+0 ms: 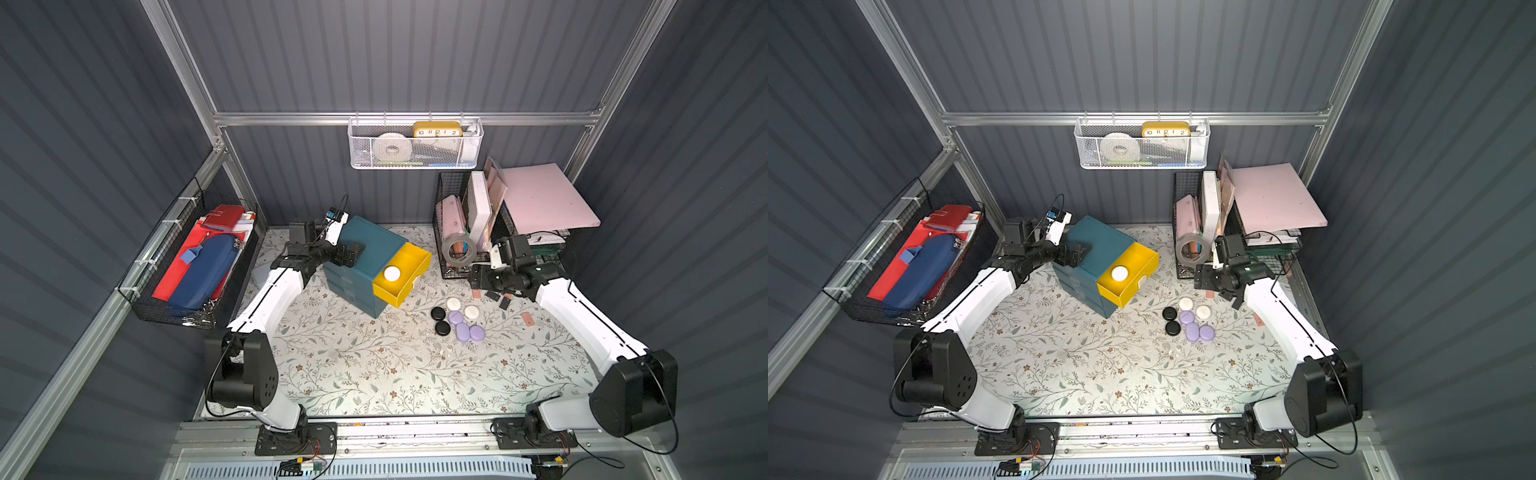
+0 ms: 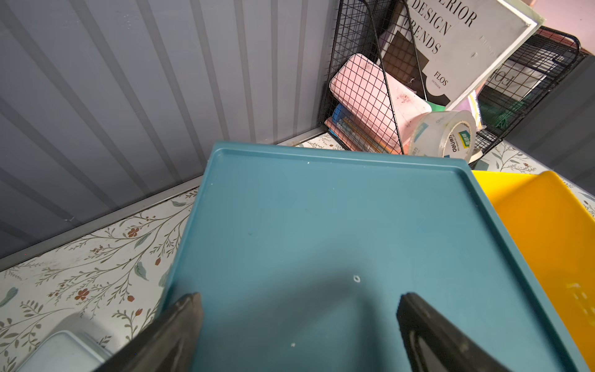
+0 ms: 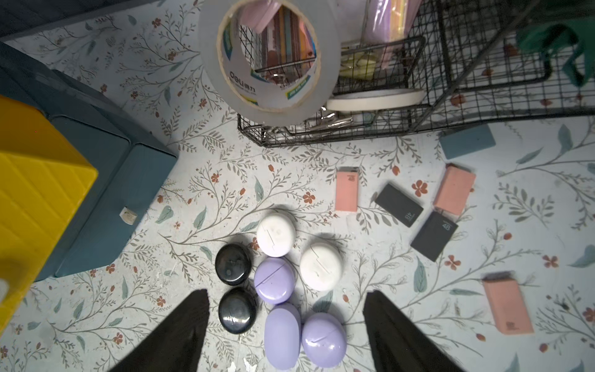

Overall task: Put the bluetooth earphones in the drawer according to color
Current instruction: Pick up the Bluetooth earphone from the center of the board.

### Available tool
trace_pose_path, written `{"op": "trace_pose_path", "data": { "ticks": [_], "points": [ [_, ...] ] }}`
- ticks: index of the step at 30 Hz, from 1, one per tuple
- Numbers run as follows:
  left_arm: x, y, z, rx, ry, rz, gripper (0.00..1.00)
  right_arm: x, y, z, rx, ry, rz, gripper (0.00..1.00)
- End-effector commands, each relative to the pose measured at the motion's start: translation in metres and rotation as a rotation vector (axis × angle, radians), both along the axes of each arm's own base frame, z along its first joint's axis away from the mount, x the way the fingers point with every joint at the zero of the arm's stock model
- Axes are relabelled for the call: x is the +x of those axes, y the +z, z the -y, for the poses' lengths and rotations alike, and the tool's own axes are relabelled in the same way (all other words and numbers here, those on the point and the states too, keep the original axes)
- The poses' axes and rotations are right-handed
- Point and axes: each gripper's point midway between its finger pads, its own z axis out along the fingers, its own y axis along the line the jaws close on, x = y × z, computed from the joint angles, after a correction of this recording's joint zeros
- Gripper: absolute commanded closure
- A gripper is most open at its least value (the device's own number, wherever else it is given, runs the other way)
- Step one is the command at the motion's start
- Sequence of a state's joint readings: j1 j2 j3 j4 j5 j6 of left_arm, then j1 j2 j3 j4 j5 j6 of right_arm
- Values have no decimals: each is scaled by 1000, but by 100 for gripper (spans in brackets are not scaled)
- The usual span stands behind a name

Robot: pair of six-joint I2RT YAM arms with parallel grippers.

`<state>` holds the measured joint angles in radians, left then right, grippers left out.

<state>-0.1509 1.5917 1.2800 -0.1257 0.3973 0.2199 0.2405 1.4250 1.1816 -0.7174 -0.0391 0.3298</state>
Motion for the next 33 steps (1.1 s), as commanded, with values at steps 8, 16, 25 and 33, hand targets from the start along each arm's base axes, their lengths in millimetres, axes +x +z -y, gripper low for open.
{"op": "trace_pose_path", "data": {
  "ticks": [8,16,25,33],
  "points": [
    [-21,-61,-2,15,9,-239,1,-18,-70,6,-54,-39,-263,20],
    [-20,-64,-3,20,10,-247,1,-20,-100,2,-39,-45,-350,21],
    [-20,-66,-4,23,14,-248,1,-24,-124,1,-43,-62,-410,22],
    [-19,-68,-5,28,20,-253,1,-22,-140,2,-58,-76,-440,23]
  ]
}}
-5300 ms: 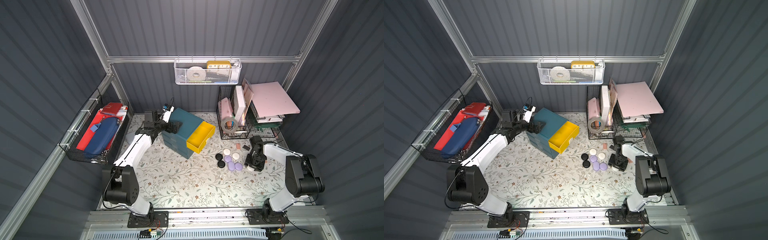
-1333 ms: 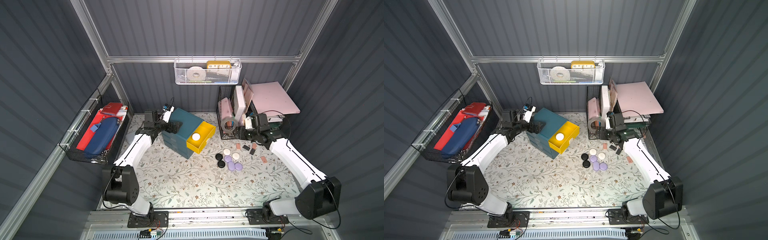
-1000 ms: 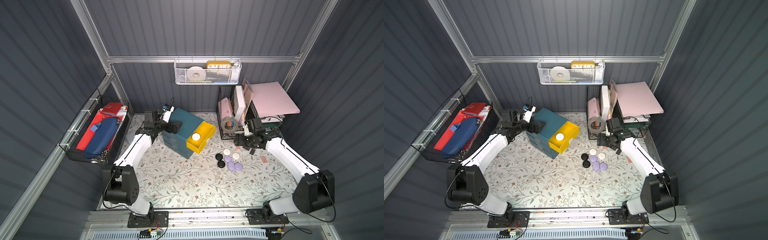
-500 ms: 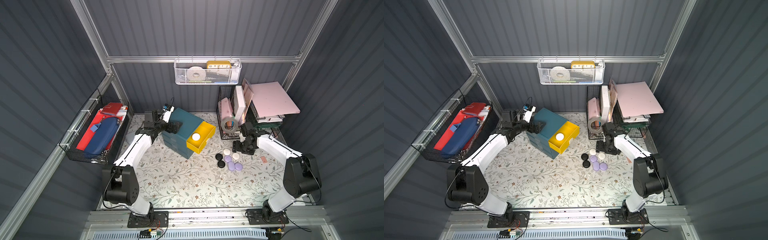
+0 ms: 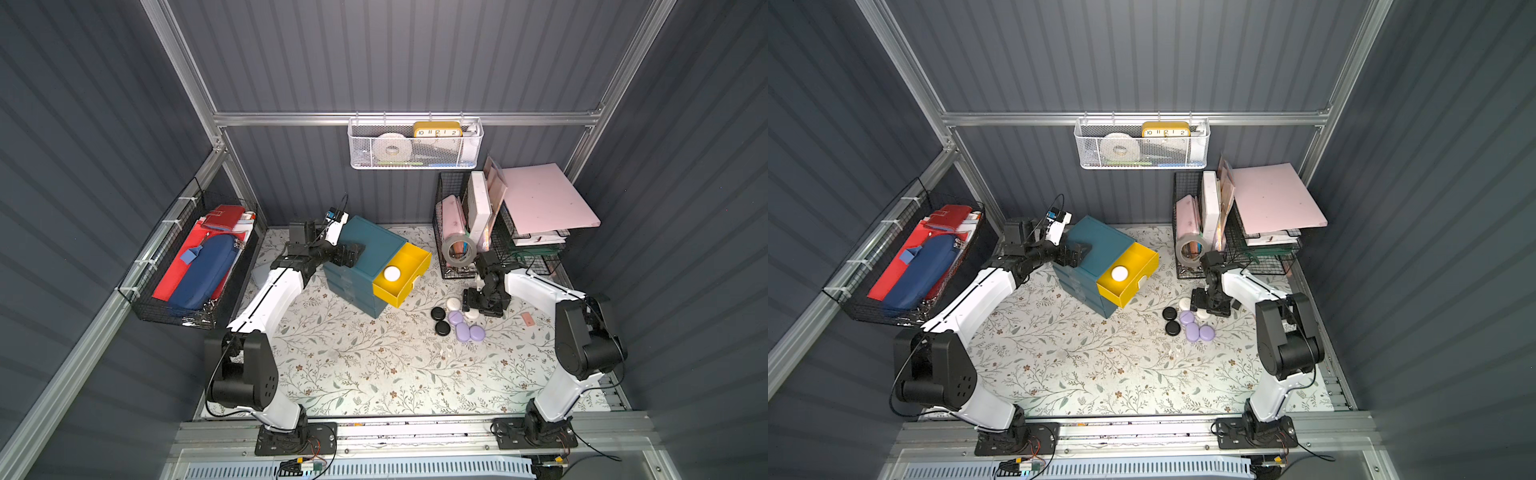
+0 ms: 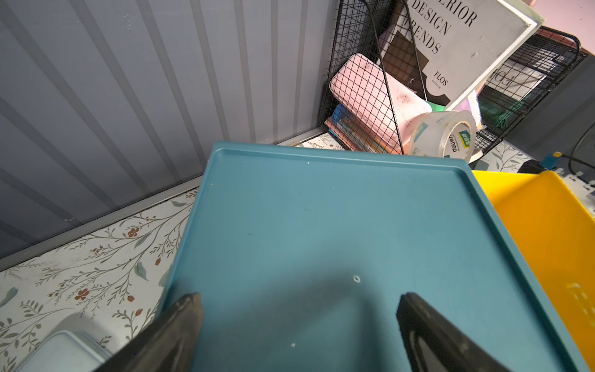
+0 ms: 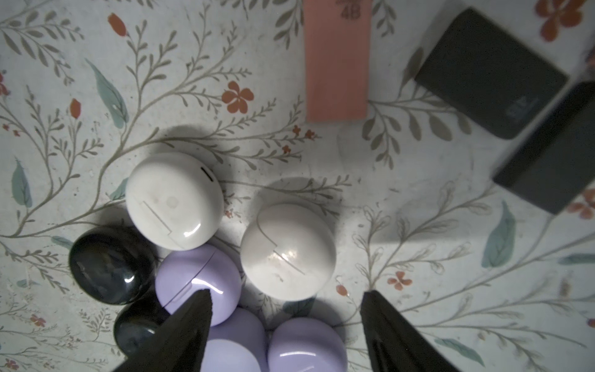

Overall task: Put the bluetooth earphones in the drawer according to color
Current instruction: Pick up the Bluetooth earphone from the center of the board.

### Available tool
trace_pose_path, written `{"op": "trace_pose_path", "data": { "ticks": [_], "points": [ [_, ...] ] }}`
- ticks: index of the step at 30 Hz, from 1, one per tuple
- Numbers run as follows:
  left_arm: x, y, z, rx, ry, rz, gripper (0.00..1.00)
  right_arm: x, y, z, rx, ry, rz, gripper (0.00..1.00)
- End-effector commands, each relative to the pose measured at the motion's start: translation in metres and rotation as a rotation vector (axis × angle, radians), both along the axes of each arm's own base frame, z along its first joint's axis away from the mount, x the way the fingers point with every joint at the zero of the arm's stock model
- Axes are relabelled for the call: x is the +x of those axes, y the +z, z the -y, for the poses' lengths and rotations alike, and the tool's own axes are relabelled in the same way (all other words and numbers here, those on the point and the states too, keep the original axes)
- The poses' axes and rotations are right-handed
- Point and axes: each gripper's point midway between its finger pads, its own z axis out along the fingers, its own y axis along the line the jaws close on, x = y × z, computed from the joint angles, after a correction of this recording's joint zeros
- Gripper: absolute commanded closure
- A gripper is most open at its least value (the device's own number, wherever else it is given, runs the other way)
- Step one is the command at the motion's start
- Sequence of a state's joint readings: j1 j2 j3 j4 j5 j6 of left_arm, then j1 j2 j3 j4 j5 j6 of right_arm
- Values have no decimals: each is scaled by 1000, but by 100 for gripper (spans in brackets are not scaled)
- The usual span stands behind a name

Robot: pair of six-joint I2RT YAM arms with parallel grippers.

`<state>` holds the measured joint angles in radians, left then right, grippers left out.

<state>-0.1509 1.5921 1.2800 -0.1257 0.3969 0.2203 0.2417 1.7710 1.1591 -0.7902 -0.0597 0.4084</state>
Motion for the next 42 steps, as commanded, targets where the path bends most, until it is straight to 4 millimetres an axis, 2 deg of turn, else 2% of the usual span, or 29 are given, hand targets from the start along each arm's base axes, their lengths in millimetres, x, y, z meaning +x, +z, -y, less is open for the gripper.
{"op": "trace_pose_path", "data": {
  "ticks": [1,25,38,42],
  "points": [
    [-19,-68,-5,29,20,-252,1,4,-8,-1,-2,-10,0,23],
    [-19,-68,-5,36,21,-253,1,12,-31,4,-56,-22,-42,30],
    [-20,-67,-5,35,19,-251,0,0,-29,4,-47,-19,-57,50],
    [-20,-68,-5,34,19,-254,1,-1,-27,5,-46,-18,-53,73]
  ]
}}
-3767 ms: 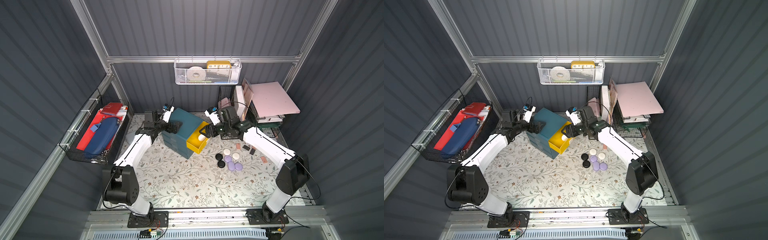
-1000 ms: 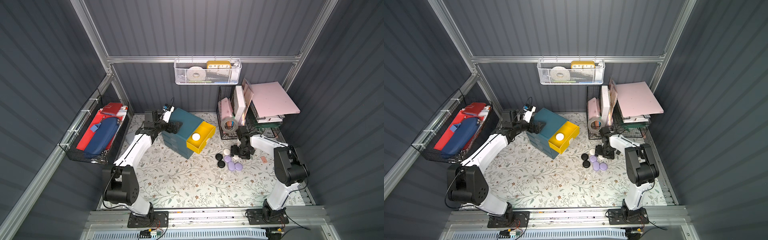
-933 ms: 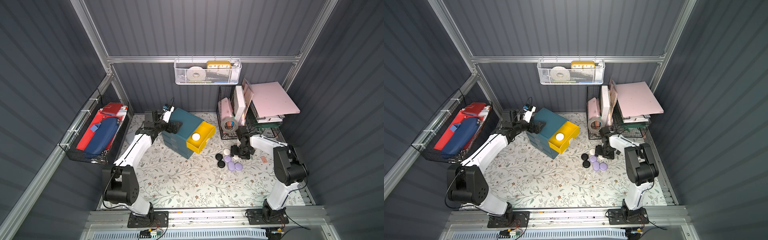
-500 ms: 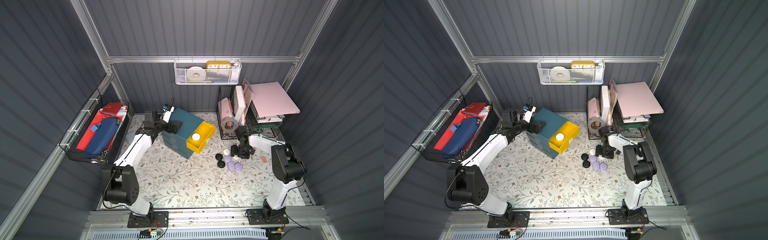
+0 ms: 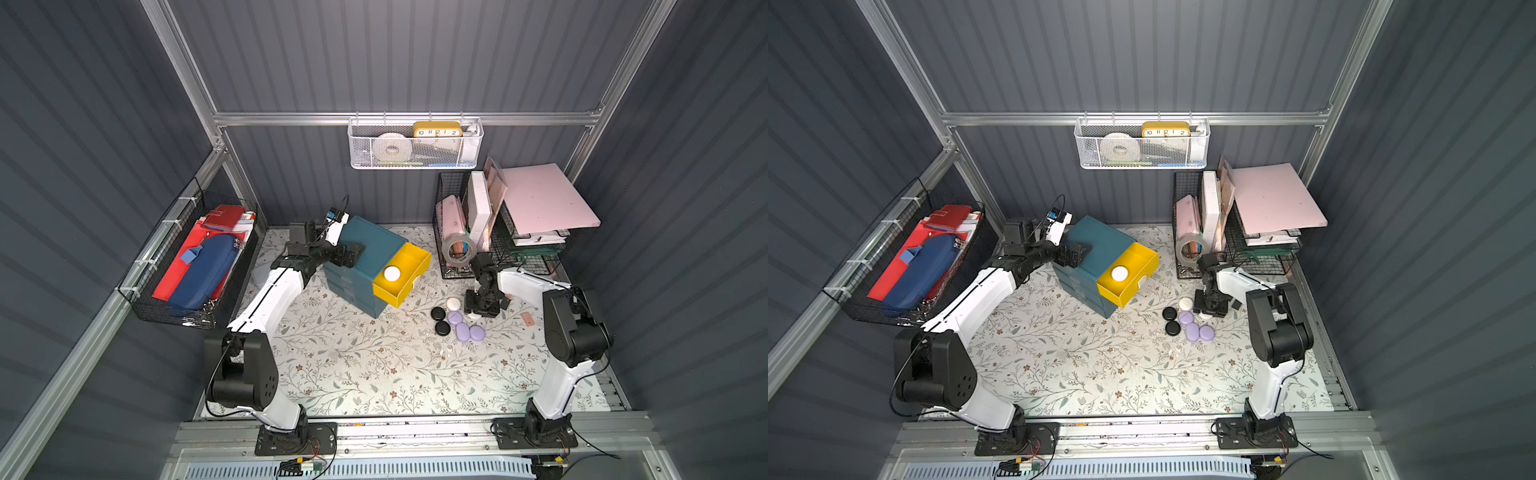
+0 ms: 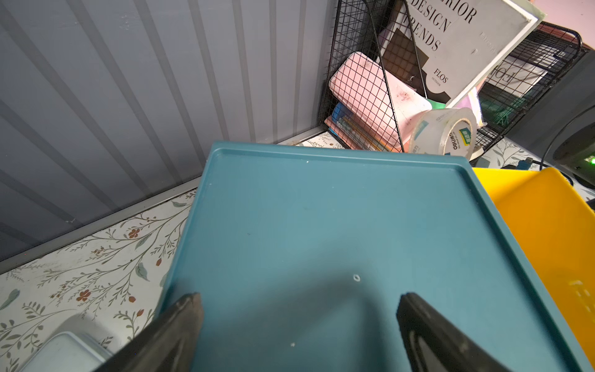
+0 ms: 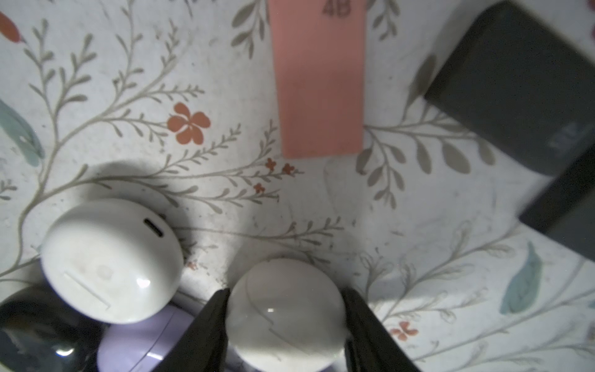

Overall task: Put the bluetooth earphones in the drawer according to color
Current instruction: Pick up the Bluetooth earphone from the center of the board.

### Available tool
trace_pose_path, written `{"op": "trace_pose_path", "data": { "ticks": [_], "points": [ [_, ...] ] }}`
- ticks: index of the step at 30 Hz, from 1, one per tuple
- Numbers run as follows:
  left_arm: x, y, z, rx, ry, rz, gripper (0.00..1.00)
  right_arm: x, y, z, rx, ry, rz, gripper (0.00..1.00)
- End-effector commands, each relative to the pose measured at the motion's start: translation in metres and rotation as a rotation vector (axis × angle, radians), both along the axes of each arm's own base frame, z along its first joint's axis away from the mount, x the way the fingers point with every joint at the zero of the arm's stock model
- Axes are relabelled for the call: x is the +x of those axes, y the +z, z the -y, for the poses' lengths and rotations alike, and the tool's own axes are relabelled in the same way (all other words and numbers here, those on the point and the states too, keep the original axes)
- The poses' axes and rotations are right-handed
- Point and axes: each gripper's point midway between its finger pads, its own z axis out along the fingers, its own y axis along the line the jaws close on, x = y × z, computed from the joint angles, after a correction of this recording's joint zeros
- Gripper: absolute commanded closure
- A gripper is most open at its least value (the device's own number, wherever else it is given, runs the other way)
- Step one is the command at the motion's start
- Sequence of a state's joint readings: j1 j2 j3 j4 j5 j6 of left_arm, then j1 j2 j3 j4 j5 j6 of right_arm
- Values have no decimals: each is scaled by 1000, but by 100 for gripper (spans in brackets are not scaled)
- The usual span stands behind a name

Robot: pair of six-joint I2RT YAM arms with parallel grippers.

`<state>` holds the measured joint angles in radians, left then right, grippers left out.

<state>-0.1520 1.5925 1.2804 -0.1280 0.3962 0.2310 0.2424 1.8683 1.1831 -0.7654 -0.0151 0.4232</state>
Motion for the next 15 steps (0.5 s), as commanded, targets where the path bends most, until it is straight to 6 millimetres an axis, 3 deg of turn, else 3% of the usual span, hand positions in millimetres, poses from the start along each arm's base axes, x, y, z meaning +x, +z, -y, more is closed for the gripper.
{"op": "trace_pose_path", "data": {
  "ticks": [1,3,4,8,15],
  "points": [
    [-19,-66,-5,26,25,-255,1,-7,0,-2,8,1,-11,81],
    [-20,-67,-6,27,26,-256,1,-6,3,-2,9,2,1,98],
    [-20,-67,-6,27,25,-256,0,-5,5,-1,9,1,11,100],
    [-20,-67,-6,29,27,-256,1,3,22,-3,23,9,75,100],
    [-19,-67,-6,28,27,-256,1,22,79,-16,101,39,301,100]
  ]
}}
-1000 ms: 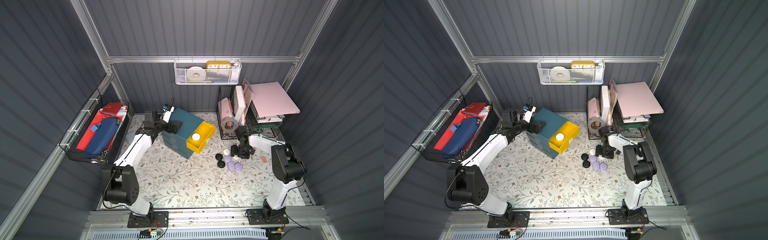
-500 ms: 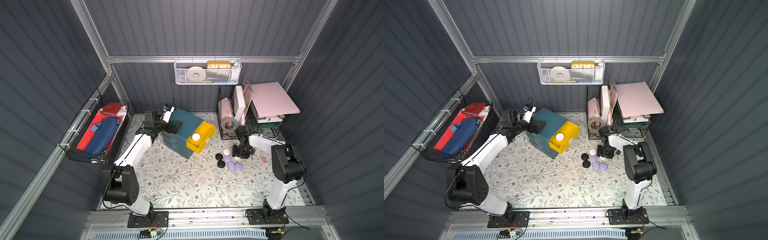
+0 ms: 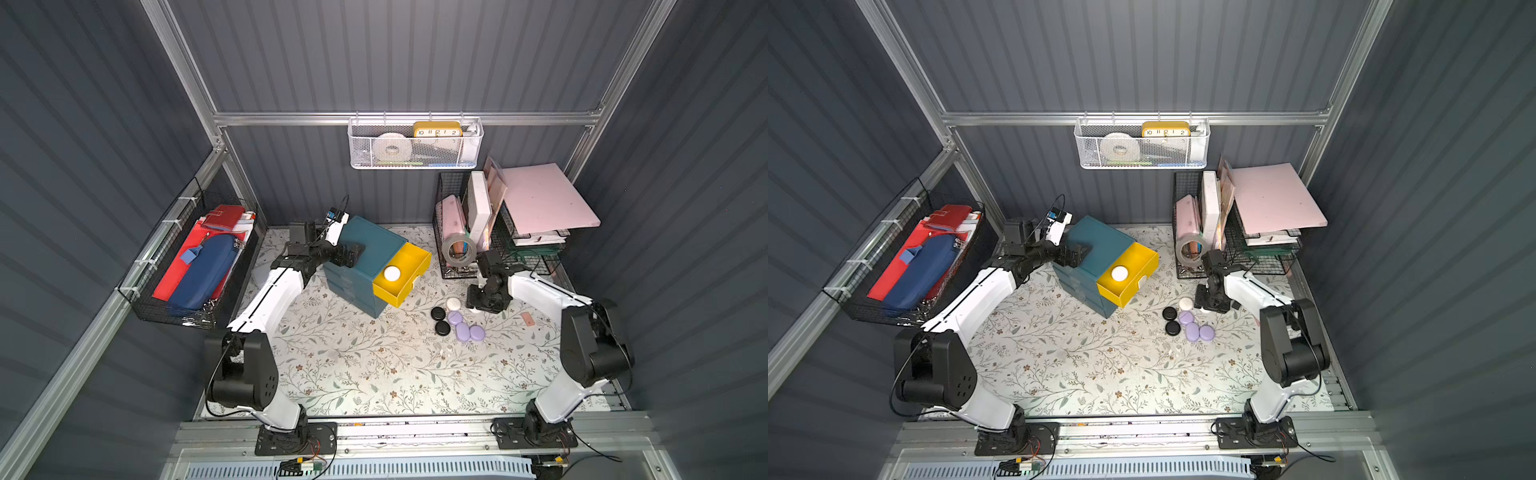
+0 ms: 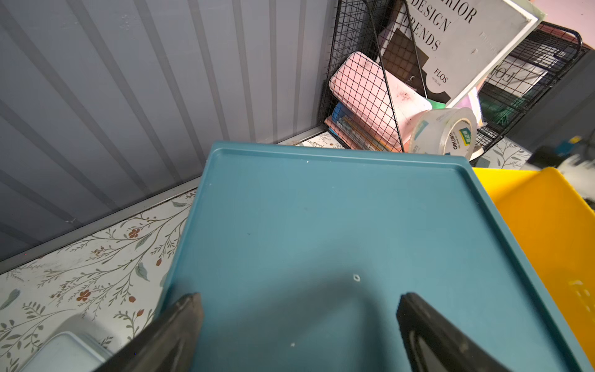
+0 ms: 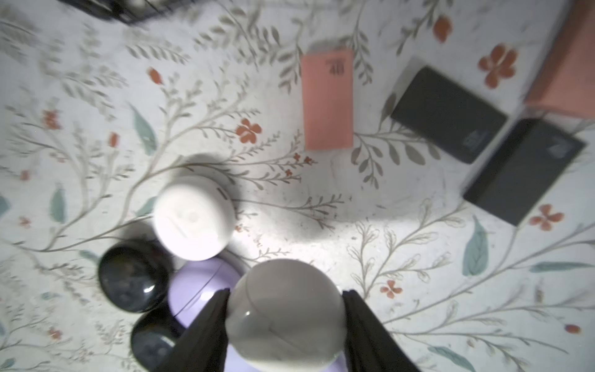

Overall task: Put the bluetooth earphones in the drawer according to color
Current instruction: Pick up the Bluetooth earphone from the center of the board, then place the bluetooth earphone in the drawer.

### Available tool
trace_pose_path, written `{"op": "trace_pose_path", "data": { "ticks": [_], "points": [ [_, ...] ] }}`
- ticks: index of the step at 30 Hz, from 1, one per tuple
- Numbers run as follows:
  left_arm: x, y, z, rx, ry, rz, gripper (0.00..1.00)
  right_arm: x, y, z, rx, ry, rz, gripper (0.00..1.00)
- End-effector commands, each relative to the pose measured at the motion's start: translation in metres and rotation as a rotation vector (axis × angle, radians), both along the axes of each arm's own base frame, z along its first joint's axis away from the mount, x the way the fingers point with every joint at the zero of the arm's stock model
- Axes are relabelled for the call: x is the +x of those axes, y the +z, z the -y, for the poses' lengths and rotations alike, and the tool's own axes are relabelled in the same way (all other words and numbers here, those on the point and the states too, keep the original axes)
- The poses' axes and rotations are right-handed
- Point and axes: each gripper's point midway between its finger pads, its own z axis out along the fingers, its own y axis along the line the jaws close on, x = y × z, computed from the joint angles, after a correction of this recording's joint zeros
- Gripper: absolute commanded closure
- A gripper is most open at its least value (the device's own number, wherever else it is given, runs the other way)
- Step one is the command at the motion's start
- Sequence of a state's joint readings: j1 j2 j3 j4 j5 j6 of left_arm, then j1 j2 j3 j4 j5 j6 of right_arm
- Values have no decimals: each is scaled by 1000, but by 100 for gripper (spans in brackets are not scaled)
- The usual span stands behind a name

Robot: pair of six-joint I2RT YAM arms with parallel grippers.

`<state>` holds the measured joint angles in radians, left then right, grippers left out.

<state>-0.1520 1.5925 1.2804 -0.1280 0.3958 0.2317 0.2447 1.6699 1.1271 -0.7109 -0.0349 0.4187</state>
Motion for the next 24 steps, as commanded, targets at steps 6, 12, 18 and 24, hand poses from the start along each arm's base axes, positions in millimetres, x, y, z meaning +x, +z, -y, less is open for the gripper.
{"op": "trace_pose_path", "data": {
  "ticks": [6,12,18,24],
  "points": [
    [-19,-67,-5,24,27,-259,1,31,88,-28,91,86,311,100],
    [-19,-67,-6,24,29,-259,1,46,155,-53,142,153,503,100],
    [-19,-67,-6,24,31,-259,1,50,204,-81,199,247,675,100],
    [-19,-66,-6,24,32,-257,1,50,223,-117,282,359,764,100]
  ]
}}
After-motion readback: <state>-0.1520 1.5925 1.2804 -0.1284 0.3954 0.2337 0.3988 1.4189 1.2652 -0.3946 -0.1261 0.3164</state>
